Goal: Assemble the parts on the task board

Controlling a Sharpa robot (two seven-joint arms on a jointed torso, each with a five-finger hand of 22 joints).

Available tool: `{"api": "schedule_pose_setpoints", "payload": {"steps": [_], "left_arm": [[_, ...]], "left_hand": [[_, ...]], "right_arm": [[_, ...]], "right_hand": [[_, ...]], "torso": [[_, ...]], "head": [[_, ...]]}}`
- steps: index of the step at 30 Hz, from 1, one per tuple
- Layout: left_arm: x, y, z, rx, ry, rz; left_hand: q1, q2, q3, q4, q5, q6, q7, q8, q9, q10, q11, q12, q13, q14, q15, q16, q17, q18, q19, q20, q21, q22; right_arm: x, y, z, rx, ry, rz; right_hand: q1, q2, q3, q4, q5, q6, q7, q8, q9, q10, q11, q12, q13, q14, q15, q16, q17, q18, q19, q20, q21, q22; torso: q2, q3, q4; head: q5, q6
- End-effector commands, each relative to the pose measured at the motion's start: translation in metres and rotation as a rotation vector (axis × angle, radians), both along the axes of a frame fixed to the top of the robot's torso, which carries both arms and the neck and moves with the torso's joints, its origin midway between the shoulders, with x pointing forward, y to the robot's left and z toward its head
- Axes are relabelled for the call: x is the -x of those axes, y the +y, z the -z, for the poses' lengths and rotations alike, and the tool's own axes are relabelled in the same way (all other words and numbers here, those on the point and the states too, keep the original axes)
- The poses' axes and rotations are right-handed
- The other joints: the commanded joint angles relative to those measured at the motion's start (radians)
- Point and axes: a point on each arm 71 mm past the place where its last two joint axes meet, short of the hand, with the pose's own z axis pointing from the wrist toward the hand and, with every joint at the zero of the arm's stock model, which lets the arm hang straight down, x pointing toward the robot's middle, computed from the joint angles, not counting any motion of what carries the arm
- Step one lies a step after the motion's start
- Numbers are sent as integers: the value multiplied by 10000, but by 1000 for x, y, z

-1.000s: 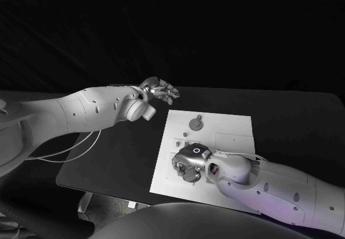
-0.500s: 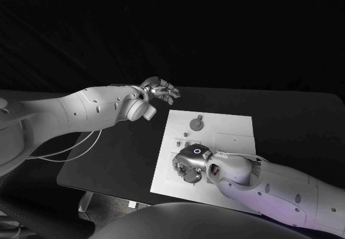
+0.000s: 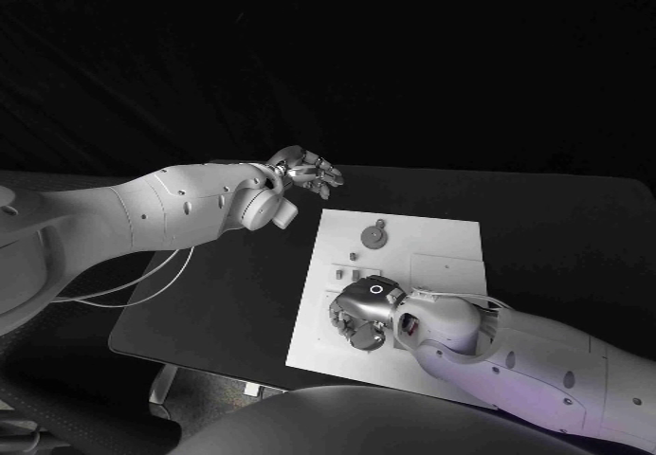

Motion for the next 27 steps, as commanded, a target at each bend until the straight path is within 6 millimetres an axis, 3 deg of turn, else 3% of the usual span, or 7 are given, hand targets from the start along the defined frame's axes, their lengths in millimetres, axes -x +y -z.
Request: {"api": "schedule_pose_setpoints", "payload": {"steps": [1, 18, 27], "left_arm": [[0, -2, -1, 29, -60, 111], [0, -2, -1, 27, -51, 115], [0, -1, -1, 20, -18, 114]], "left_hand": [[38, -23, 39, 40, -2, -83, 11, 59, -15, -83, 13, 26, -15, 88, 15, -45, 11, 187, 63, -26, -52, 17], [33, -25, 39, 41, -2, -86, 12, 62, -19, -90, 15, 29, -21, 87, 17, -63, 31, 185, 62, -25, -59, 22], [31, -30, 38, 41, -2, -87, 12, 64, -21, -94, 17, 29, -23, 86, 18, -70, 40, 184, 61, -24, -63, 24]], "right_arm": [[1, -2, 3, 272, 95, -94], [-3, -3, 7, 538, 202, 88], [-4, -4, 9, 656, 270, 127]], "right_hand": [[20, 82, 0, -28, 35, 355, -89, 86, 150, 67, 17, -59, 0, -8, -44, -42, 15, 536, -21, -79, 29, 195], [-20, 68, -47, -15, 37, 222, -30, 4, 142, -62, 73, -154, -10, -55, 10, -59, 32, 536, -85, -51, 0, 191], [-43, -442, -245, -4, 31, -500, 277, -394, 20, -267, 172, -306, -22, -189, 110, -78, 78, 536, -179, 11, -31, 195]], "torso": [[2, -4, 4], [2, -3, -3], [0, -2, 4]], "head": [[0, 1], [-4, 1], [1, 1]]}}
